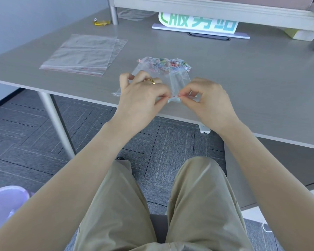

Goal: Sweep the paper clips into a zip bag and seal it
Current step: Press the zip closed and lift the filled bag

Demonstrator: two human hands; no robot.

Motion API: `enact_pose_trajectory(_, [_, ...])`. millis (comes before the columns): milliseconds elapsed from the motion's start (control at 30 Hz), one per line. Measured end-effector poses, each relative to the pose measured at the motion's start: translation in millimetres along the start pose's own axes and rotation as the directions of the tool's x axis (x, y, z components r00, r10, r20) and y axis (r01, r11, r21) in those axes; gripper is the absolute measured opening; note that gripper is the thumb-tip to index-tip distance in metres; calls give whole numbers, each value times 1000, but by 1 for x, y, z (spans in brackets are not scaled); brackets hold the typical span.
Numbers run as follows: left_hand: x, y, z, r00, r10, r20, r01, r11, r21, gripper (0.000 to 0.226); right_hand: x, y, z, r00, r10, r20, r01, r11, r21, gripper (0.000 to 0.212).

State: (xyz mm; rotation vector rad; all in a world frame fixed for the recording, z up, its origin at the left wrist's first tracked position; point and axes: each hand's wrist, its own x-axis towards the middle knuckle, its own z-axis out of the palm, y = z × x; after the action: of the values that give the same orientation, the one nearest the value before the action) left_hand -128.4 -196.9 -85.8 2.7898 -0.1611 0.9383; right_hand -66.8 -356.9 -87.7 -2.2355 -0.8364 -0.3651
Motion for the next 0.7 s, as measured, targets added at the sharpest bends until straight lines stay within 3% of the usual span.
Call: enact_pose_trajectory(700, [7,10,-9,996,-73,-59,72,997,-27,14,2,-8,-5,999,-38,-29,37,999,-21,7])
